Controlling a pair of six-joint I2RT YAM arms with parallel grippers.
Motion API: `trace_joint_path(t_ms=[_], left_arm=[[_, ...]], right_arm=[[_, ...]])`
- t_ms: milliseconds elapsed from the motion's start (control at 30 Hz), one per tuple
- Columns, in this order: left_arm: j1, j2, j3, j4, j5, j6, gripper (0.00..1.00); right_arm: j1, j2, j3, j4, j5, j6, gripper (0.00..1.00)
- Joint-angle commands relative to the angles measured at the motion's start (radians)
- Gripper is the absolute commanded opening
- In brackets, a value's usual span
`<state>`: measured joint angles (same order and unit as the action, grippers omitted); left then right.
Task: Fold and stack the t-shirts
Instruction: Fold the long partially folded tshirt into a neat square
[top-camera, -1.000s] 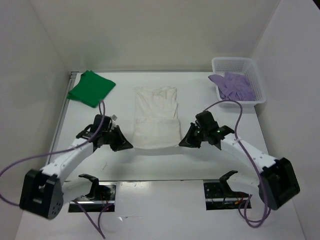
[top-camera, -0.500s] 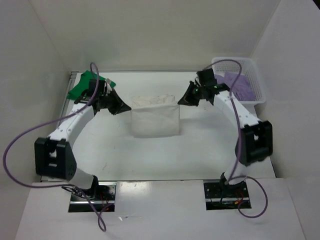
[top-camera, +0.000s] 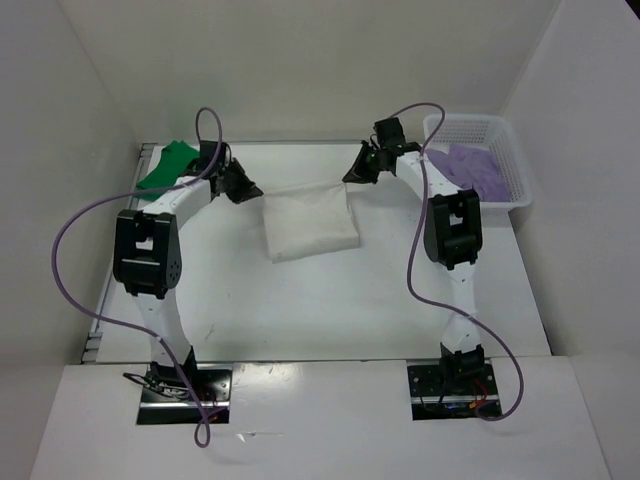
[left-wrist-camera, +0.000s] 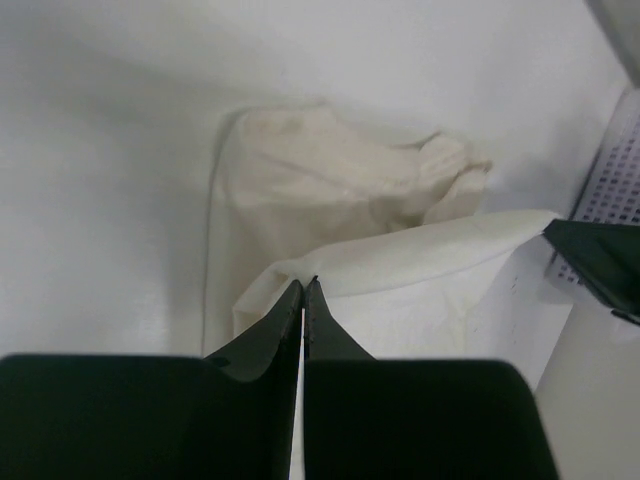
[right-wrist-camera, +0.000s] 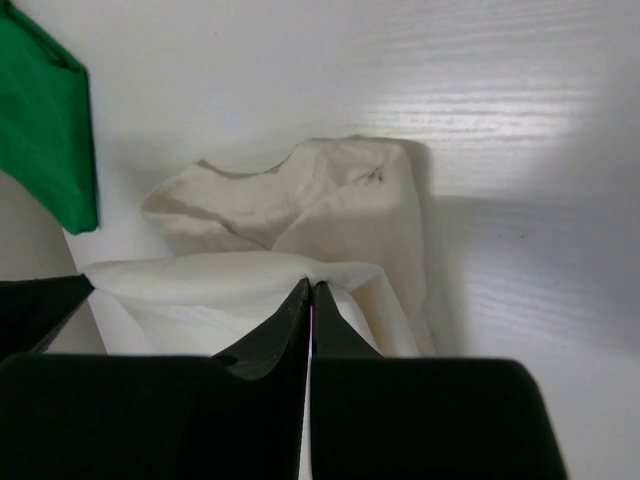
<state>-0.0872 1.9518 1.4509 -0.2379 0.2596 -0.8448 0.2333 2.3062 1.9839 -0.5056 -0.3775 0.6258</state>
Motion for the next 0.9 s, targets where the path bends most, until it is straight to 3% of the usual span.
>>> trace_joint_path(t_ms=[0, 133, 167, 267, 300, 433, 567, 633, 733, 867], left_arm=[[0.014, 0.045, 0.118, 0.089, -0.083, 0.001, 0.02], [0.014, 0.154, 0.204, 0.075, -0.094, 0.001, 0.09], [0.014, 0.17, 0.216, 0.075, -0.094, -0.011, 0.18], [0.014, 0.19, 0.229, 0.075, -0.094, -0.02, 0.31], [0.023, 0.19, 0.217, 0.084, -0.12, -0.02, 0.4], [0.046, 0.11, 0.129, 0.143, -0.138, -0.062, 0.45], [-0.017, 0.012, 0.043, 0.186, -0.062, -0.074, 0.41], [-0.075, -0.008, 0.016, 0.186, -0.022, -0.057, 0.39], [-0.164, -0.033, -0.095, 0.23, 0.004, -0.053, 0.39], [-0.175, -0.057, -0.248, 0.29, 0.038, -0.076, 0.39]], right_arm=[[-0.029, 0.048, 0.142, 0.016, 0.034, -0.018, 0.0], [-0.029, 0.197, 0.315, -0.045, 0.025, 0.003, 0.0], [-0.029, 0.225, 0.357, -0.063, 0.025, 0.003, 0.0], [-0.029, 0.312, 0.568, -0.141, 0.002, -0.006, 0.23], [-0.029, 0.327, 0.613, -0.166, 0.002, -0.015, 0.35], [-0.029, 0.366, 0.783, -0.269, 0.002, -0.037, 0.47], [-0.02, 0.222, 0.608, -0.278, 0.012, -0.084, 0.44], [0.01, 0.145, 0.48, -0.239, 0.012, -0.116, 0.24], [0.043, -0.016, 0.09, -0.09, -0.032, -0.106, 0.08], [0.075, -0.108, -0.158, 0.041, -0.097, -0.092, 0.03]])
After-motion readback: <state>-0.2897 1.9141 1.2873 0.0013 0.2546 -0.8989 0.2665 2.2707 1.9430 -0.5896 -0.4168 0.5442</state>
